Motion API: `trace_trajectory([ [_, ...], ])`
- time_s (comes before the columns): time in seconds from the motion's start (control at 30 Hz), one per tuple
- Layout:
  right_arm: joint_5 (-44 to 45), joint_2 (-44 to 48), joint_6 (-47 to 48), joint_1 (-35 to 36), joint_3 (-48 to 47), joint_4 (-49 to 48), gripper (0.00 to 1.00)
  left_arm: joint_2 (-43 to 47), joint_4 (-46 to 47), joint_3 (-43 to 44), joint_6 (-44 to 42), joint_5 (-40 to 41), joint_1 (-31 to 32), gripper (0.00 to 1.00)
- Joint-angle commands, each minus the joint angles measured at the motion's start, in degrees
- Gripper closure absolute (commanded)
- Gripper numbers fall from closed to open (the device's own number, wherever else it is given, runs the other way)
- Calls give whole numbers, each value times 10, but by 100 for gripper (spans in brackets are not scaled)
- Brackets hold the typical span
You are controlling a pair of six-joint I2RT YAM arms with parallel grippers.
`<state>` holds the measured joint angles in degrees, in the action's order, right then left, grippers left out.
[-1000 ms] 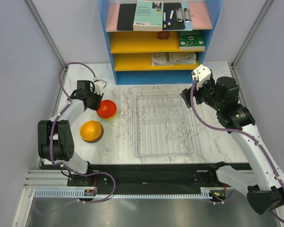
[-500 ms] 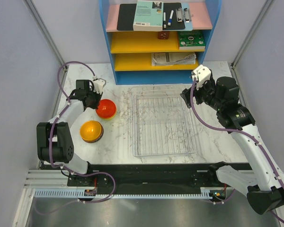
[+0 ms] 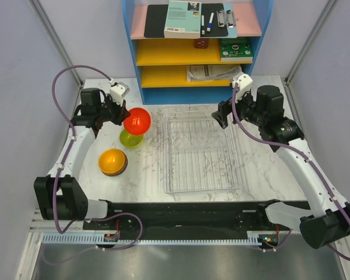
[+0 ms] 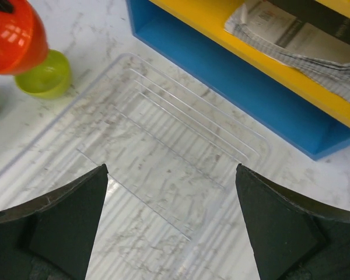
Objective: Load the bowls into the dish rack
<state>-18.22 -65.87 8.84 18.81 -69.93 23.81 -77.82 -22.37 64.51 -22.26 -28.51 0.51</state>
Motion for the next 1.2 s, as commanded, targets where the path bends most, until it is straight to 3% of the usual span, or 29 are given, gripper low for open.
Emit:
trace_trajectory([
  [0.0,-115,-30,-123,0,-32,-68,2,19,4,48,43,-198,5,98],
  [0.07,-151,-42,-196,-4,-21,-129,3,19,18,59,60,-228,18,98],
  [0.23,-285,-130,-359,-8,-20,-246,3,8,36,76,64,-217,83,98],
  [0.4,-348,-210,-500,-7,-20,-374,2,-8,43,88,49,-155,142,98],
  [0.77,-368,-233,-512,2,14,-355,2,-40,87,113,44,-50,196,98],
  [1.17,-370,-237,-488,19,35,-337,2,-29,93,119,54,-60,210,98],
])
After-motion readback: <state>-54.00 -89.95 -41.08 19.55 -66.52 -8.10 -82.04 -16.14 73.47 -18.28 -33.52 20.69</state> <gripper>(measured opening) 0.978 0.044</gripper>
